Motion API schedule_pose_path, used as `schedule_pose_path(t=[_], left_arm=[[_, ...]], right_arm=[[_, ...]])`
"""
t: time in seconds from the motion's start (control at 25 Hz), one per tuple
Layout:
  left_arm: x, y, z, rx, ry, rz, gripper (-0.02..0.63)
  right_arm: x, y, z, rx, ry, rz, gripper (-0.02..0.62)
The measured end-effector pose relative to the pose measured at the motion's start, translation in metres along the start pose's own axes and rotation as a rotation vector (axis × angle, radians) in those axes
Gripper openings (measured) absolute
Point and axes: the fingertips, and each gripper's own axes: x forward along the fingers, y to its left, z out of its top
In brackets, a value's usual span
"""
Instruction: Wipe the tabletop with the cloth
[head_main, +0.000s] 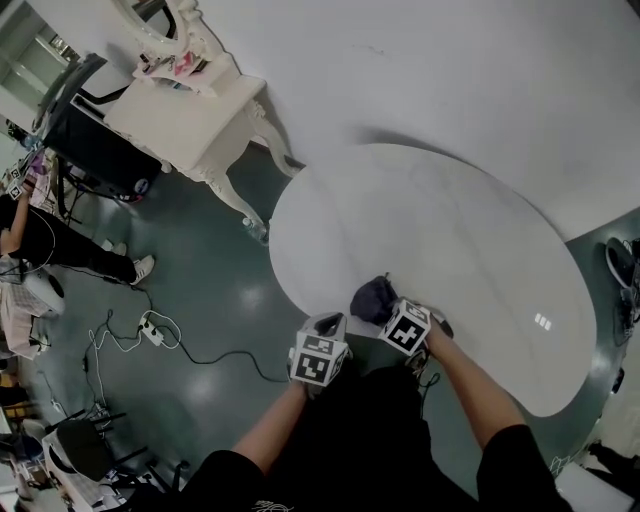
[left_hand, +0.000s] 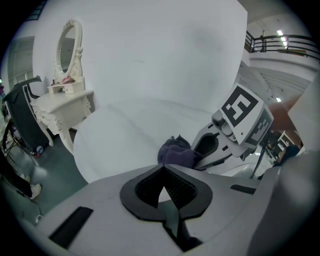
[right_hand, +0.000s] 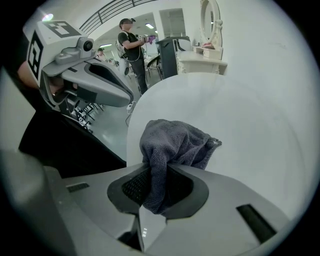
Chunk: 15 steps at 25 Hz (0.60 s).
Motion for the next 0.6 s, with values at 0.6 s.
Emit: schedule_pose_path(t=[0.6], left_arm=[[-0.039, 0.077, 0.002, -0.185, -0.051, 0.148, 0.006]], right_arm=[[0.036, 0.002, 0.106, -0.039, -0.036, 0.071, 0.057]])
